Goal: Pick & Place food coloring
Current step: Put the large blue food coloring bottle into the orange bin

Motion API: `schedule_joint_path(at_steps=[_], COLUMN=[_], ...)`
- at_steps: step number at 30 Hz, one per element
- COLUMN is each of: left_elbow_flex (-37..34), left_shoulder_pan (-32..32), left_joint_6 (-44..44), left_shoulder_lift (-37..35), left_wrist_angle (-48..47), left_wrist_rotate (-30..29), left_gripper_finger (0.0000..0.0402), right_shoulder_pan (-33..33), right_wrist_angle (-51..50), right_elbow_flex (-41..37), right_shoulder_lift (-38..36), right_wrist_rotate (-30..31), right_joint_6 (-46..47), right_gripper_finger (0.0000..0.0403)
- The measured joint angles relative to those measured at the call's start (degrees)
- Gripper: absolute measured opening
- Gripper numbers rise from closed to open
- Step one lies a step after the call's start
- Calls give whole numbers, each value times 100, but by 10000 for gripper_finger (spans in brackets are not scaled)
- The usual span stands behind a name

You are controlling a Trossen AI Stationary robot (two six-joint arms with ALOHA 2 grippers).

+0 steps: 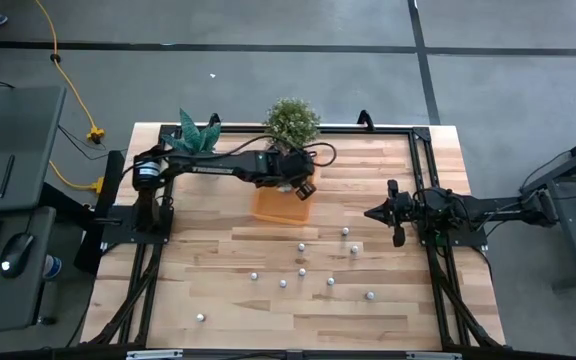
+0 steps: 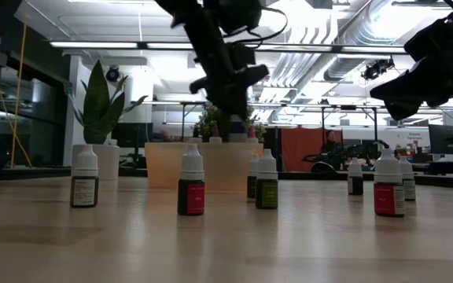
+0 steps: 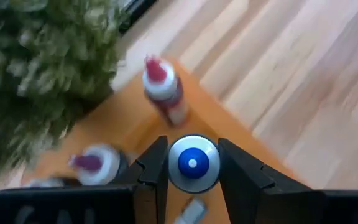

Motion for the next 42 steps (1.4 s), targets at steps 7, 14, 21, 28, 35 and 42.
schedule_joint_path(at_steps=[7,14,21,28,35,42], left_elbow_flex=[-6,-11,-11,-7,-14,-11], left_shoulder_pan=[196,380,540,605,597,597], left_joint_6=[126,253,217,-46,-22,-32], left_shoulder_lift=[61,70,69,179,374,418], left_wrist_angle=[76,92,103,188,238,287], left_wrist_rotate=[132,138,279,473,402,333], left_gripper_finger=[99,99,99,99,99,99], right_shoulder_pan=[1,2,0,0,2,0], right_wrist_angle=[-7,-7,-7,-7,-9,-6], right_elbow_flex=[0,1,0,1,2,1], right_shoulder_lift=[7,4,4,4,7,4], right_wrist_rotate=[-2,0,0,0,0,2], right_joint_6=[0,0,0,0,0,0], right_gripper_finger=[0,0,0,0,0,0])
